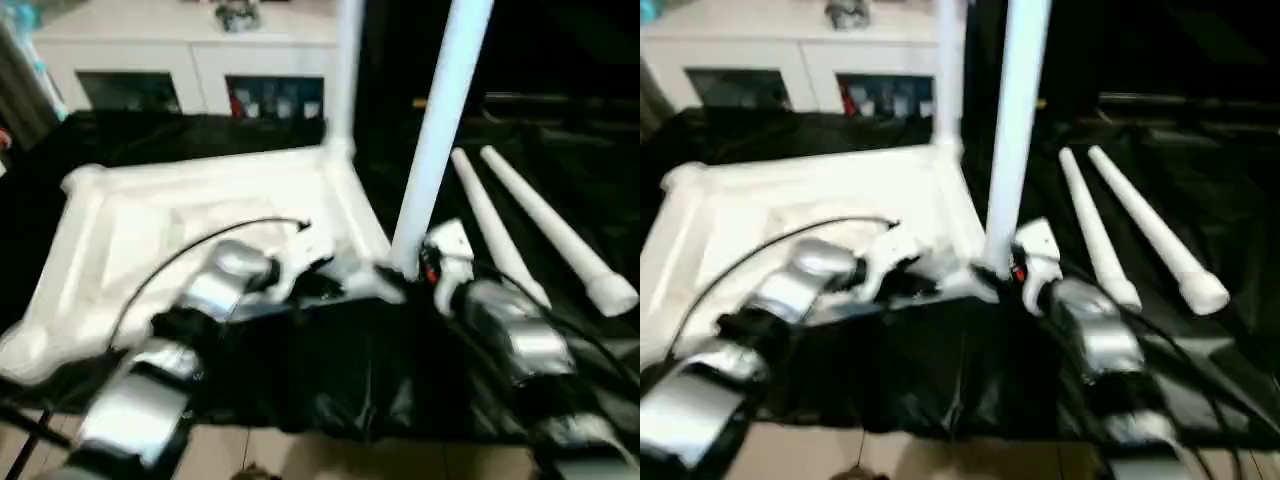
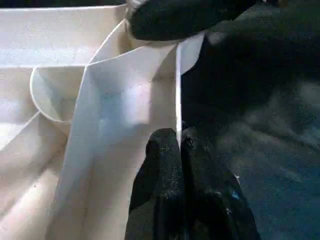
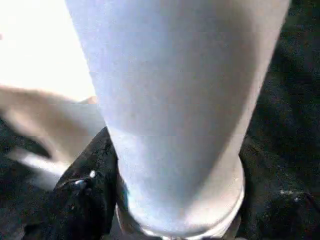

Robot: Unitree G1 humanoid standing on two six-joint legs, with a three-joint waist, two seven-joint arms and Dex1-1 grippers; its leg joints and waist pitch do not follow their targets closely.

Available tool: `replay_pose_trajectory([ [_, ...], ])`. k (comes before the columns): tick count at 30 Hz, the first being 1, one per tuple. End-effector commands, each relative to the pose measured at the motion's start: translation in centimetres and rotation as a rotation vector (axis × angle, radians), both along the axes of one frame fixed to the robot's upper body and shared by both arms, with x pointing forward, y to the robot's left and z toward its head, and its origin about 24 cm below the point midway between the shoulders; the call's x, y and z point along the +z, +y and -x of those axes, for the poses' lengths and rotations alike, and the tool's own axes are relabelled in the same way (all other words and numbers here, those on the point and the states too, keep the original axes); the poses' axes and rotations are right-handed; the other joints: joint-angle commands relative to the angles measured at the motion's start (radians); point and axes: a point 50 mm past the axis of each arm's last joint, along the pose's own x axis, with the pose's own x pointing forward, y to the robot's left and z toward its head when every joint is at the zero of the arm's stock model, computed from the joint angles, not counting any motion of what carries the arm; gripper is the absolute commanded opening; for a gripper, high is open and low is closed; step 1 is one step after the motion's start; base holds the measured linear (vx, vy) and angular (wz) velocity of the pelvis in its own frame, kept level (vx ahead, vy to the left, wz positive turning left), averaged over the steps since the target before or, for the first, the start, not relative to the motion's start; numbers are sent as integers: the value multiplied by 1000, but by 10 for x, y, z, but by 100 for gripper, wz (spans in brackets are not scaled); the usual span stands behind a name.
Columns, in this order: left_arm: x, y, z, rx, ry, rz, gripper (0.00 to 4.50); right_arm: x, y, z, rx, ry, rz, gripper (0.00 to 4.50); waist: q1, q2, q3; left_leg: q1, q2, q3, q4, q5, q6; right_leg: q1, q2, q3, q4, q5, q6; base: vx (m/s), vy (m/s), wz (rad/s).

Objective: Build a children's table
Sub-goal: Rotate leg to tighten

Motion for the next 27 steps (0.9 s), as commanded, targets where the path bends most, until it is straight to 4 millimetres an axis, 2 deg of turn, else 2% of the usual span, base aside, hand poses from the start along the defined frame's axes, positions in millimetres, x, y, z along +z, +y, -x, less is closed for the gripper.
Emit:
replay_pose_trajectory([
  [1,13,-34,0,-20,-49,52,0,-16,29,2,-9,78,-6,275,-1,-9,-56,15,61,-32,-79,-281,6,34,-101,62,-109,-402,-163,0,0,0],
  [3,14,-45,0,11,-50,71,0,-15,36,-3,-88,82,-40,275,-3,-4,-58,12,64,-31,-78,-266,9,32,-100,65,-101,-339,-181,0,0,0],
  [5,14,-50,2,17,-47,92,0,-13,41,-6,-101,65,-55,275,-1,-4,-61,10,62,-28,-76,-241,20,36,-98,65,-94,-266,-194,0,0,0],
  [6,14,-52,4,9,-45,99,0,-11,43,-7,-99,56,-57,331,-1,-5,-63,7,61,-28,-75,-231,25,39,-98,64,-92,-248,-198,0,0,0],
  [9,13,-54,8,-22,-43,105,0,-9,46,-8,-85,41,-75,351,0,-5,-67,2,61,-27,-71,-181,52,44,-97,64,-80,-154,-218,0,0,0],
  [11,11,-53,10,-41,-41,102,0,-8,47,-8,-64,36,-85,381,0,-5,-68,2,62,-26,-69,-158,67,46,-96,63,-74,-99,-236,0,0,0],
  [18,4,-30,16,-147,-25,74,0,-1,35,-2,156,-42,0,394,1,-5,-63,3,65,-25,-72,-200,69,47,-97,63,-82,-168,-227,0,0,0],
  [20,3,-17,19,-203,-14,57,0,1,25,6,296,-52,31,394,4,-6,-61,2,66,-24,-73,-213,74,48,-94,62,-83,-187,-216,0,0,0],
  [23,3,-9,20,-231,-7,41,0,3,18,13,395,-51,49,394,4,-4,-61,4,69,-24,-73,-224,72,44,-95,63,-84,-208,-217,0,0,0],
  [24,3,-9,20,-231,-7,41,0,3,18,13,395,-51,49,394,3,-4,-60,3,68,-25,-74,-228,70,44,-94,63,-84,-213,-218,0,0,0],
  [27,2,4,21,-262,-2,7,0,5,10,26,558,-28,59,394,9,-8,-60,2,67,-24,-72,-228,76,47,-94,63,-86,-226,-209,0,0,0],
])
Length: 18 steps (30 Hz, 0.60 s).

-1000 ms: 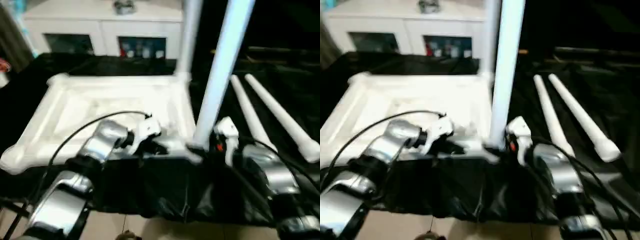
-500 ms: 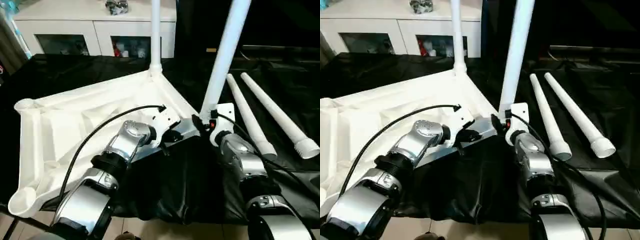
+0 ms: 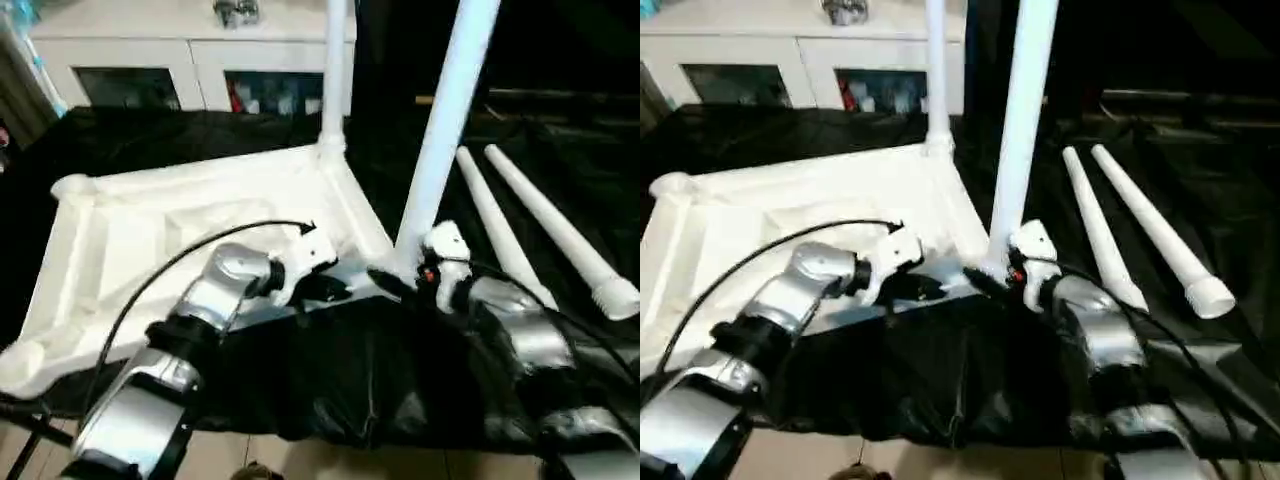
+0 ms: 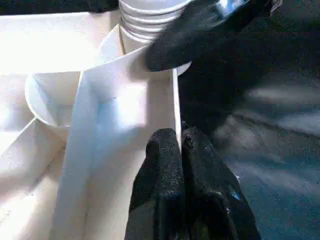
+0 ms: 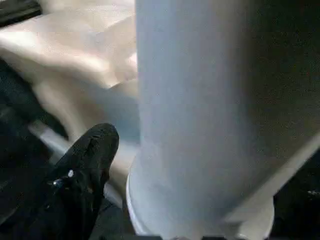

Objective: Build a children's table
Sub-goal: Rotate leg to tighten

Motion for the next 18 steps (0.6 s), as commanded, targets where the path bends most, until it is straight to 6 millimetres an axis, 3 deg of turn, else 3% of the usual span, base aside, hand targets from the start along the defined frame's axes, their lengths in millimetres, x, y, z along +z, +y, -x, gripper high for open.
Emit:
replay_pose_trajectory([
  [1,0,-10,7,-102,-3,-8,0,0,20,12,197,36,-18,394,3,-10,-60,6,68,-24,-71,-221,79,47,-95,64,-84,-223,-207,0,0,0],
  [4,0,4,9,-140,25,-32,0,2,14,32,390,95,-5,394,12,-10,-61,9,72,-24,-70,-214,91,45,-94,65,-82,-211,-206,0,0,0],
  [9,0,10,10,-147,32,-36,0,5,14,39,441,117,-14,394,24,-10,-60,10,72,-25,-72,-221,77,42,-97,65,-85,-249,-208,0,0,0],
  [11,0,14,11,-155,38,-44,0,5,14,42,465,139,-15,362,25,-11,-61,11,71,-25,-72,-222,67,43,-97,65,-86,-263,-201,0,0,0],
  [18,-1,18,11,-164,40,-50,0,5,14,47,482,155,-6,318,27,-13,-64,8,70,-24,-69,-186,74,44,-96,64,-80,-210,-207,0,0,0],
])
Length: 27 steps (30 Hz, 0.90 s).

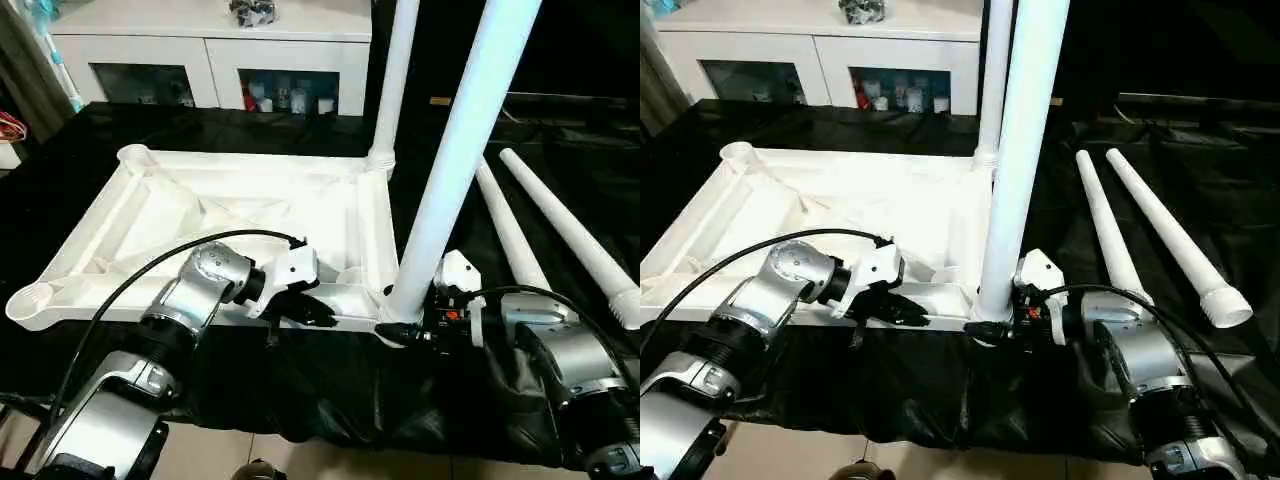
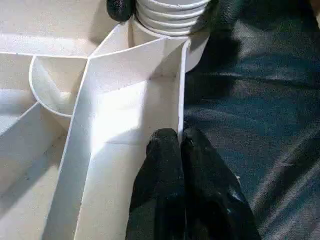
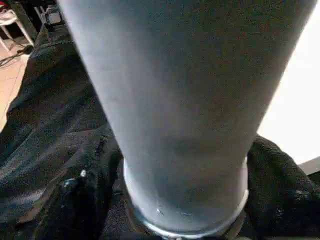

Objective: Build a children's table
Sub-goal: Rotate leg to tighten

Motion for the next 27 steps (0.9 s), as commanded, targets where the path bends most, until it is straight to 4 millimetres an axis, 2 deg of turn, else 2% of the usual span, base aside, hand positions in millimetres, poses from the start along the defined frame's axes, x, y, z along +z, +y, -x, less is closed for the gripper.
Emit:
replay_pose_trajectory([
  [1,-4,-4,1,16,-9,-10,0,-5,23,13,150,39,-26,313,0,-14,-63,9,69,-24,-68,-186,74,43,-97,64,-80,-212,-207,0,0,0],
  [5,-4,-6,1,21,-10,-2,0,-8,25,14,131,40,-23,280,-2,-13,-62,10,70,-25,-70,-201,67,42,-97,63,-83,-242,-203,0,0,0],
  [9,-4,-9,1,31,-15,12,0,-10,26,11,83,28,-31,275,-2,-14,-62,9,69,-25,-69,-196,66,43,-98,64,-84,-244,-198,0,0,0],
  [13,-3,-16,-3,85,-22,37,0,-13,28,0,-67,-1,-52,273,-7,-15,-58,11,68,-26,-73,-223,51,40,-98,63,-88,-288,-190,0,0,0],
  [14,-2,-21,-6,122,-28,49,0,-16,28,-7,-160,-21,-49,273,-14,-15,-55,13,66,-28,-75,-248,34,37,-101,63,-96,-351,-178,0,0,0],
  [16,0,-34,-12,177,-50,65,0,-23,30,-19,-346,-27,-40,272,-23,-16,-52,18,63,-30,-77,-273,15,33,-101,61,-103,-416,-166,0,0,0],
  [18,0,-44,-15,212,-70,65,0,-27,33,-26,-458,-24,-33,272,-35,-17,-51,19,61,-32,-78,-295,8,33,-101,61,-111,-463,-145,0,0,0],
  [22,2,-69,-19,294,-100,75,0,-35,46,-40,-668,-12,-19,272,-39,-15,-53,22,62,-32,-78,-293,7,29,-100,63,-111,-433,-146,0,0,0],
  [25,3,-84,-20,342,-113,84,0,-35,57,-47,-754,-19,-11,272,-44,-8,-54,20,60,-33,-78,-290,6,32,-100,63,-109,-402,-156,0,0,0],
  [27,3,-94,-20,354,-132,85,0,-33,65,-53,-777,-58,-6,272,-45,-8,-56,18,59,-31,-77,-285,8,34,-98,63,-106,-367,-164,0,0,0],
])
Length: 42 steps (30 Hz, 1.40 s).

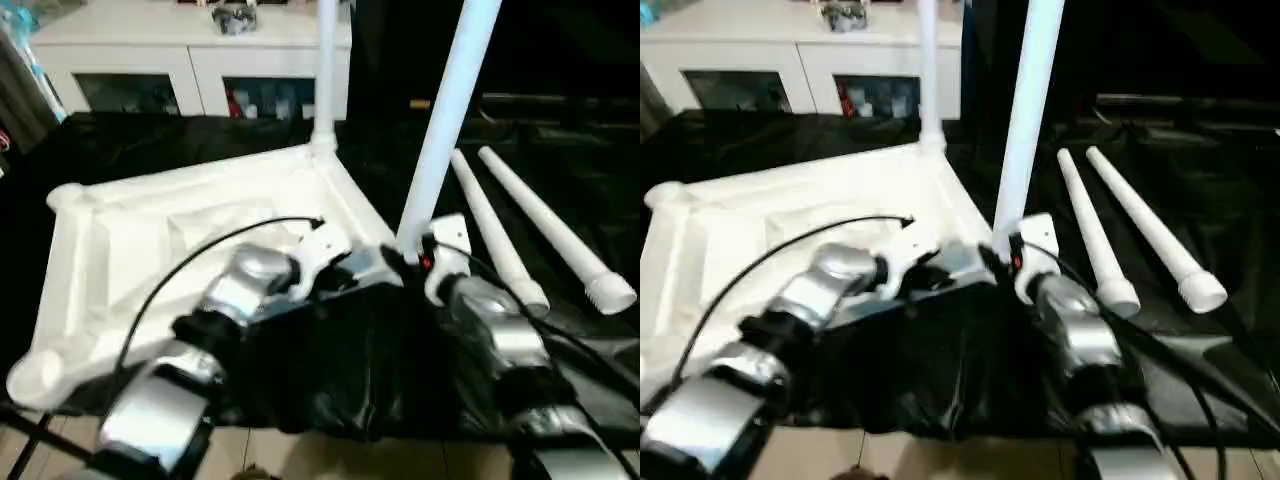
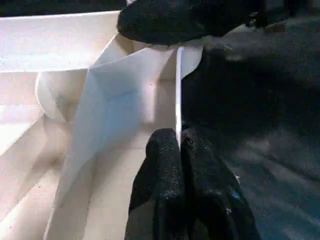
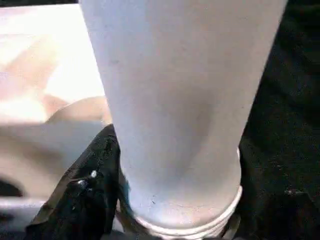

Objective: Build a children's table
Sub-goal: Rotate leg to tighten

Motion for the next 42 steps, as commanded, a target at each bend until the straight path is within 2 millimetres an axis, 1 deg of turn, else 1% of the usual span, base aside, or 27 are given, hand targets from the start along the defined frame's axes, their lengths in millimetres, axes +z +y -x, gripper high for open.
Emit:
replay_pose_trajectory([
  [1,11,-41,5,-75,-48,35,0,-15,41,6,102,47,20,272,-3,-8,-55,12,60,-30,-78,-277,11,31,-96,63,-103,-342,-174,0,0,0],
  [2,11,-41,5,-75,-48,35,0,-15,41,6,102,47,20,307,0,-9,-56,12,59,-28,-76,-263,20,33,-95,63,-102,-314,-177,0,0,0],
  [3,10,-43,7,-89,-61,34,0,-12,43,4,117,37,-7,328,1,-8,-58,9,61,-28,-75,-246,30,36,-96,64,-96,-273,-188,0,0,0],
  [4,10,-43,7,-91,-63,33,0,-11,43,4,123,35,-13,342,1,-8,-59,7,61,-28,-75,-238,36,38,-96,64,-94,-256,-191,0,0,0],
  [6,9,-40,7,-97,-68,30,0,-9,42,4,144,23,-30,351,2,-9,-61,6,61,-26,-73,-218,49,39,-95,64,-89,-214,-201,0,0,0],
  [7,8,-38,7,-98,-67,28,0,-8,40,4,155,15,-27,364,2,-9,-61,2,61,-27,-73,-206,57,43,-95,63,-85,-193,-208,0,0,0],
  [9,6,-28,8,-115,-55,20,0,-6,31,4,209,-12,10,386,2,-9,-62,2,61,-26,-71,-202,65,44,-95,62,-85,-185,-214,0,0,0],
  [11,5,-26,9,-128,-52,21,0,-5,28,5,234,-15,19,386,2,-9,-62,0,61,-26,-70,-196,74,45,-96,62,-83,-175,-218,0,0,0],
  [13,5,-20,13,-193,-30,39,0,-5,22,9,331,-26,45,386,3,-10,-62,0,62,-26,-69,-198,77,47,-96,61,-83,-178,-220,0,0,0],
  [14,5,-17,14,-212,-22,42,0,-5,20,11,365,-29,52,386,4,-11,-62,-2,61,-26,-68,-194,85,49,-96,60,-82,-173,-223,0,0,0],
  [16,4,-8,19,-283,3,43,0,-3,12,19,497,-31,66,386,5,-10,-63,0,65,-24,-66,-186,95,47,-94,61,-79,-146,-232,0,0,0],
  [17,4,-6,19,-293,10,43,0,-3,11,21,521,-28,69,386,9,-10,-62,-1,66,-24,-66,-181,102,49,-94,61,-78,-136,-234,0,0,0],
  [19,4,-3,20,-308,17,39,0,-2,8,24,563,-23,71,386,11,-10,-62,-1,66,-23,-66,-179,109,47,-92,60,-76,-134,-237,0,0,0],
  [20,3,0,20,-319,18,32,0,-2,6,26,587,-20,75,386,11,-10,-60,1,67,-22,-68,-190,105,44,-92,60,-79,-159,-237,0,0,0],
  [23,3,13,21,-359,29,1,0,0,-4,32,673,-1,85,386,16,-9,-57,4,68,-24,-71,-228,87,44,-94,61,-87,-236,-219,0,0,0],
  [25,3,20,21,-369,34,-13,0,1,-7,36,718,11,87,386,16,-9,-58,3,69,-25,-72,-231,84,44,-93,62,-85,-236,-216,0,0,0],
  [28,4,29,21,-391,45,-26,0,1,-11,45,812,41,90,386,18,-11,-58,2,68,-25,-71,-221,89,46,-93,61,-85,-226,-215,0,0,0],
  [29,4,31,21,-400,50,-29,0,2,-13,48,838,51,90,386,20,-9,-59,3,70,-25,-71,-215,91,43,-94,62,-84,-222,-218,0,0,0],
  [31,5,38,22,-418,65,-43,0,2,-14,55,896,79,83,386,21,-9,-59,3,70,-25,-71,-215,91,43,-93,61,-82,-216,-220,0,0,0],
  [33,5,43,22,-432,76,-57,0,2,-15,60,935,104,72,362,23,-9,-59,3,71,-25,-71,-213,95,43,-93,62,-82,-211,-220,0,0,0],
  [35,4,46,23,-441,82,-63,0,2,-14,63,962,120,65,352,25,-8,-57,5,70,-25,-72,-224,86,42,-95,61,-86,-239,-220,0,0,0],
  [36,5,47,23,-445,85,-64,0,2,-14,64,974,127,59,330,27,-7,-57,6,71,-25,-73,-232,82,40,-95,62,-87,-255,-214,0,0,0],
  [37,5,47,23,-448,86,-64,0,3,-14,65,979,129,57,319,29,-7,-57,6,71,-25,-73,-233,81,41,-96,63,-88,-258,-214,0,0,0],
  [38,5,49,24,-452,89,-66,0,4,-13,66,986,131,54,319,30,-9,-57,5,72,-25,-73,-234,77,41,-96,63,-88,-262,-210,0,0,0],
  [40,5,49,24,-454,91,-66,0,4,-13,67,989,130,53,309,34,-9,-59,6,72,-26,-73,-221,74,41,-96,63,-85,-251,-209,0,0,0],
  [41,5,49,24,-455,93,-66,0,4,-13,67,991,131,52,289,37,-8,-59,7,73,-26,-73,-221,72,39,-96,63,-85,-247,-209,0,0,0],
  [42,5,49,24,-455,93,-65,0,4,-13,68,992,132,50,283,38,-9,-60,7,72,-26,-72,-216,71,40,-96,63,-84,-238,-212,0,0,0],
])
